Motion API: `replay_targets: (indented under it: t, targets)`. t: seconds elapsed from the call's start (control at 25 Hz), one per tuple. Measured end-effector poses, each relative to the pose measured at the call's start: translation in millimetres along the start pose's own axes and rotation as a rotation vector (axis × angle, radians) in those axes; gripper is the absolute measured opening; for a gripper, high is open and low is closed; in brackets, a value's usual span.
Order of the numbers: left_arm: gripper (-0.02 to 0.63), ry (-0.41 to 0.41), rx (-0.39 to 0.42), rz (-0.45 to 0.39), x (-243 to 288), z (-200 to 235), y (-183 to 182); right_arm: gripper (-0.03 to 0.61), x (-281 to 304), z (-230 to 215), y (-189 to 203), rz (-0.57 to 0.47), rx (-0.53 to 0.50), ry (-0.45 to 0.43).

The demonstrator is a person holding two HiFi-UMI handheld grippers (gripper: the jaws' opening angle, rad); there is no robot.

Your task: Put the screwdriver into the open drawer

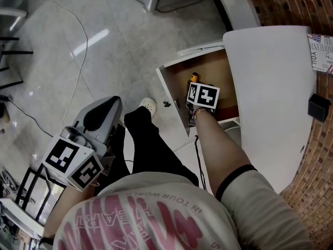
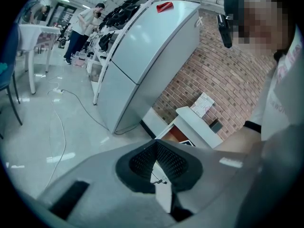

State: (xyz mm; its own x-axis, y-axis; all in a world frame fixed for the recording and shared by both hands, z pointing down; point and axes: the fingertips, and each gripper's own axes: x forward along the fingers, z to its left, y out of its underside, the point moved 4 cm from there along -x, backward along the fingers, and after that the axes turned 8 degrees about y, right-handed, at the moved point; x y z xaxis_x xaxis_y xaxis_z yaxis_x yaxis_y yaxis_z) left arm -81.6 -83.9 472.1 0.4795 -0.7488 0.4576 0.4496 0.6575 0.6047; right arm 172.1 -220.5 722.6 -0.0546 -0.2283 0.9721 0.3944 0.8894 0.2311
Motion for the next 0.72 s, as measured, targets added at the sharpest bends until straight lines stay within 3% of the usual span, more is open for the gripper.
replay_targets:
  t: [0.72]
  targets:
    - [0.002,-0.015,-0.02,0.005,1.4,-0.4,6.9,0.124,6.3,-5.6,7.9,0.026,-0.007,-0.003]
